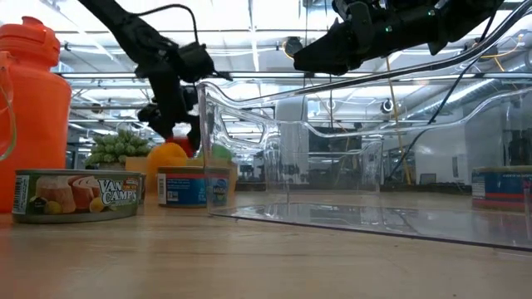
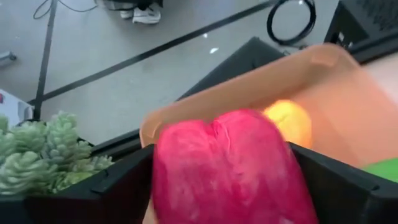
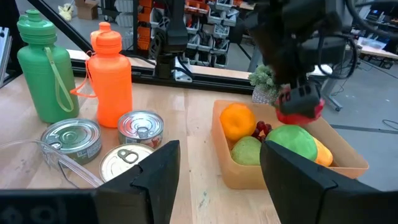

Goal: Pick & Place Food Item
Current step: Put the bell pepper into the orange bin, then put the orange water bottle into the top transparent bin

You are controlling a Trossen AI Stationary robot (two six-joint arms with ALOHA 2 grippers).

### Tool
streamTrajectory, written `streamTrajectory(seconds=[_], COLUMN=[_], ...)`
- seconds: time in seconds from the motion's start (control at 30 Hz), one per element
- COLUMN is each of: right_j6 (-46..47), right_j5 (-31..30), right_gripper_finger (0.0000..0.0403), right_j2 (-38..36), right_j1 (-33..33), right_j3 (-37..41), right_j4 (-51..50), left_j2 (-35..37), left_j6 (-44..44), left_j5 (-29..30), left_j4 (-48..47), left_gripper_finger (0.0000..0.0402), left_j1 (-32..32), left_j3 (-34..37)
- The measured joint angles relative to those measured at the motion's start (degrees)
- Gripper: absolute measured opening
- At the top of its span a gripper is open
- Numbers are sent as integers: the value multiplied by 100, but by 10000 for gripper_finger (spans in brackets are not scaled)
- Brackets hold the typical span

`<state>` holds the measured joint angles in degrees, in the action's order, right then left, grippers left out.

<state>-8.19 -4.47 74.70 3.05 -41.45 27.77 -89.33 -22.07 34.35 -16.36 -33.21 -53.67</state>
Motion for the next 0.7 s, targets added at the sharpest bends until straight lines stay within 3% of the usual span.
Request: streamTrajectory(seconds=[0.2,0.37,0.7], right_j6=[0,0,0], right_j5=[0,0,-2], right_gripper_finger=[210,210,210], right_j2=[0,0,0], right_j1=[0,0,0], right_j3=[0,0,0], right_j4=[0,2,2], left_j2=[-122,-9,1512], left_j6=[82,366,764], left_j5=[-79,-197,-1740], left_j4=[7,-9,-428], left_gripper_finger=[387,393,375], left_j1=[79,146,201], left_j3=[0,2,4])
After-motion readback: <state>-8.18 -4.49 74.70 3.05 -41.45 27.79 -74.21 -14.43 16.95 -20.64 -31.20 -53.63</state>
